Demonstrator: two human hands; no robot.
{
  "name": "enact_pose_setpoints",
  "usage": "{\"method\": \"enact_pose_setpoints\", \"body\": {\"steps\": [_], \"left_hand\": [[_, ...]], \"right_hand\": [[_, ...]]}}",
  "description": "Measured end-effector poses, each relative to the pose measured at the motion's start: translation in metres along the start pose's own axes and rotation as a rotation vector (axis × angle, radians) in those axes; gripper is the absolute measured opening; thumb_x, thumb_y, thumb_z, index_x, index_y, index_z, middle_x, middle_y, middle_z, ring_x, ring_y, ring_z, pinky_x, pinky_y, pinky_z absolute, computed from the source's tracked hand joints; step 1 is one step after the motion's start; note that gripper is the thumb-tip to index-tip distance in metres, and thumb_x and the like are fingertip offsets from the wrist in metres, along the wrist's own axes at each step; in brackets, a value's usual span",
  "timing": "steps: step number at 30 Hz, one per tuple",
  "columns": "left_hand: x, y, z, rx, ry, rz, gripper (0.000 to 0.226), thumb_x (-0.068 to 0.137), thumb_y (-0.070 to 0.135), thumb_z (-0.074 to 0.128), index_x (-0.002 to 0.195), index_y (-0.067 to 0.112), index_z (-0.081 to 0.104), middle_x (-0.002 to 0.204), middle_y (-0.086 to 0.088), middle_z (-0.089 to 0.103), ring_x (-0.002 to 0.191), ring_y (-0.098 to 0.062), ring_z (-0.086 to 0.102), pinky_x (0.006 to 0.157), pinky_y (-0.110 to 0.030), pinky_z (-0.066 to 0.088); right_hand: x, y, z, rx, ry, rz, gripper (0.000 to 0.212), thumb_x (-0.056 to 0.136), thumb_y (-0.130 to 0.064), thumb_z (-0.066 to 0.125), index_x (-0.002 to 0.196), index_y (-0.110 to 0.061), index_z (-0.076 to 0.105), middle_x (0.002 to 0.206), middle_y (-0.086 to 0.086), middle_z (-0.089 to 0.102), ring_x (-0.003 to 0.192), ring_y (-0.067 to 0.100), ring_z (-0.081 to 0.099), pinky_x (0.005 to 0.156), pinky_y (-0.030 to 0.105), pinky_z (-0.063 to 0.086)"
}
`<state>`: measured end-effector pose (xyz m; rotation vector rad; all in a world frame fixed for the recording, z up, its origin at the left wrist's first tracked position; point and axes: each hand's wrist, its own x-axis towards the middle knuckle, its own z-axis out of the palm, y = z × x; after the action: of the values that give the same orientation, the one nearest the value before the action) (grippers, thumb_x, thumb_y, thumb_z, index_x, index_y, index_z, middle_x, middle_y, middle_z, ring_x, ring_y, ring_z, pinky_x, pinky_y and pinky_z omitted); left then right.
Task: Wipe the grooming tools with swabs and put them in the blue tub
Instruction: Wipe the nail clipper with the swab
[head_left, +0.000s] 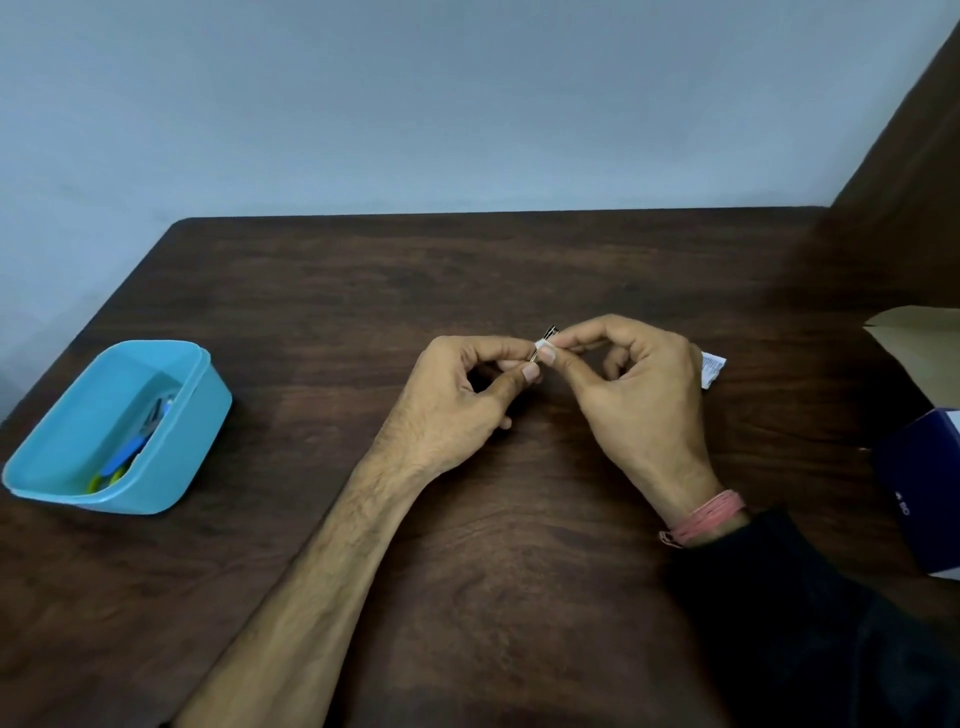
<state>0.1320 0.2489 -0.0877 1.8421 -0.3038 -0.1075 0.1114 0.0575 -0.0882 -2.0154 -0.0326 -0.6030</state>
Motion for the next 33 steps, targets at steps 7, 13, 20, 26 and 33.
{"method": "enact_pose_setpoints", "body": {"steps": [7, 13, 20, 26, 33], "left_hand": [[0.0001, 0.0003, -0.0019, 0.011, -0.022, -0.002, 0.017, 0.108, 0.015, 0.072, 0.117, 0.022, 0.086, 0.099, 0.005, 0.084, 0.095, -0.009, 0.078, 0.065, -0.025, 0.062], [-0.0003, 0.0002, -0.0038, 0.008, -0.043, 0.017, 0.018, 0.109, 0.014, 0.071, 0.119, 0.021, 0.085, 0.102, 0.007, 0.083, 0.097, -0.008, 0.077, 0.066, -0.027, 0.064], [0.0001, 0.0005, -0.0062, 0.018, -0.074, 0.029, 0.020, 0.110, 0.011, 0.069, 0.121, 0.020, 0.084, 0.105, 0.006, 0.083, 0.097, -0.002, 0.075, 0.068, -0.024, 0.063], [0.0003, 0.0001, -0.0068, 0.022, -0.085, 0.029, 0.019, 0.110, 0.012, 0.069, 0.120, 0.019, 0.084, 0.104, 0.005, 0.083, 0.098, -0.006, 0.075, 0.068, -0.023, 0.063], [0.0003, 0.0009, -0.0065, 0.002, -0.078, 0.030, 0.019, 0.109, 0.013, 0.070, 0.122, 0.018, 0.084, 0.105, 0.005, 0.083, 0.103, -0.016, 0.077, 0.067, -0.024, 0.064]], "right_hand": [[-0.0003, -0.0033, 0.0004, -0.037, -0.013, -0.034, 0.008, 0.088, -0.025, 0.092, 0.087, -0.027, 0.085, 0.057, -0.036, 0.059, 0.044, 0.012, 0.040, 0.051, 0.016, 0.031], [0.0000, -0.0023, 0.0000, -0.020, -0.057, -0.036, 0.008, 0.089, -0.024, 0.092, 0.088, -0.027, 0.085, 0.055, -0.032, 0.059, 0.043, 0.010, 0.037, 0.049, 0.013, 0.028], [-0.0003, -0.0019, -0.0016, -0.008, -0.072, -0.047, 0.007, 0.089, -0.025, 0.093, 0.089, -0.027, 0.086, 0.051, -0.030, 0.054, 0.044, 0.011, 0.034, 0.050, 0.014, 0.028], [-0.0016, -0.0018, -0.0007, -0.006, -0.055, -0.047, 0.008, 0.089, -0.024, 0.093, 0.090, -0.027, 0.085, 0.051, -0.029, 0.054, 0.044, 0.011, 0.034, 0.050, 0.016, 0.029], [-0.0003, 0.0012, -0.0010, 0.028, -0.073, -0.018, 0.008, 0.089, -0.026, 0.093, 0.089, -0.028, 0.085, 0.049, -0.025, 0.054, 0.044, 0.010, 0.033, 0.049, 0.020, 0.030]]}}
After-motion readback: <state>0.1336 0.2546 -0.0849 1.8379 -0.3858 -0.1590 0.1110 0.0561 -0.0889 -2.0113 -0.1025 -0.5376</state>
